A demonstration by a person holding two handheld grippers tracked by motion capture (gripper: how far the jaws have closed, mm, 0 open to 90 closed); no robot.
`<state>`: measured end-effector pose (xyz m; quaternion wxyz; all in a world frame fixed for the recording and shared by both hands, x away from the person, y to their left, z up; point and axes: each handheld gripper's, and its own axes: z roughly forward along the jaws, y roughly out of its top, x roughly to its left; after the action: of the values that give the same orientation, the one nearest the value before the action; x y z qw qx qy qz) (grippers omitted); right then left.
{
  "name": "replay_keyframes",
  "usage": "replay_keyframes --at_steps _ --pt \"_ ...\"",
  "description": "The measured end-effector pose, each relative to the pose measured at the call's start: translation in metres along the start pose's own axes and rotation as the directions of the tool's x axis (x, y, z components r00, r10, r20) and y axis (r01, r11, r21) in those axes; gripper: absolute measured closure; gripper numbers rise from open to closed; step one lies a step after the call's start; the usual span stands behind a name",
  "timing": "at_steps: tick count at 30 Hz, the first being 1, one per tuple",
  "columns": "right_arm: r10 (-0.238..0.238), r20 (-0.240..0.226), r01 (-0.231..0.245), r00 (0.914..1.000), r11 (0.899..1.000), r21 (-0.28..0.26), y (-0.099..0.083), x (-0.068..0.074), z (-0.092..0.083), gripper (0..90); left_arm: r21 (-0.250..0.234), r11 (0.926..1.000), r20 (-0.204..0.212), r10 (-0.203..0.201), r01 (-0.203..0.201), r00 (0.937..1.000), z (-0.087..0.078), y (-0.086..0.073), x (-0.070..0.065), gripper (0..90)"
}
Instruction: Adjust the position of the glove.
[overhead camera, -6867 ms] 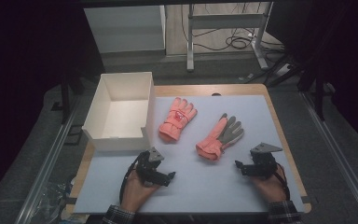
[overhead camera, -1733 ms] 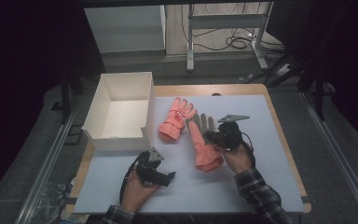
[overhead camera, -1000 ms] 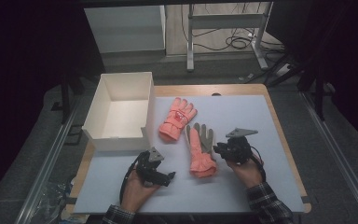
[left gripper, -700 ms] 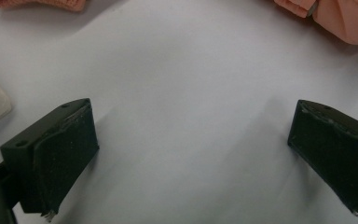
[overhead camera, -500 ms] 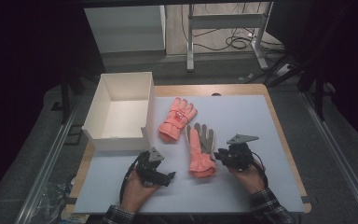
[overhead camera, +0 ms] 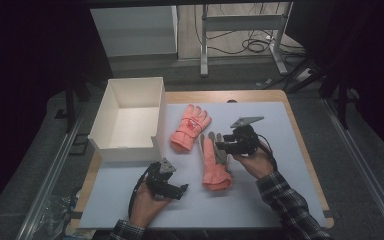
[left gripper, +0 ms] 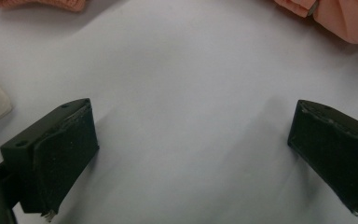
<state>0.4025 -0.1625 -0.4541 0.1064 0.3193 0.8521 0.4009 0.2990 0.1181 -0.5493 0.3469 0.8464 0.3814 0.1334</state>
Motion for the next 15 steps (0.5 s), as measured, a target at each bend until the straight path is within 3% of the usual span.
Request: replay_keyframes --at_steps 9,15 --pt "-0.074 -0.032 0.075 0.9968 0.997 0.018 0.045 -0.003 0.046 47.1 -0.001 1.0000 0.000 -0.001 0.001 1.0000 0.000 0.000 0.000 1.0" --pt "-0.102 -0.054 0.104 0.9933 0.994 0.027 0.059 -0.007 0.065 46.7 0.000 1.0000 0.001 -0.001 0.001 1.0000 0.000 0.000 0.000 1.0"
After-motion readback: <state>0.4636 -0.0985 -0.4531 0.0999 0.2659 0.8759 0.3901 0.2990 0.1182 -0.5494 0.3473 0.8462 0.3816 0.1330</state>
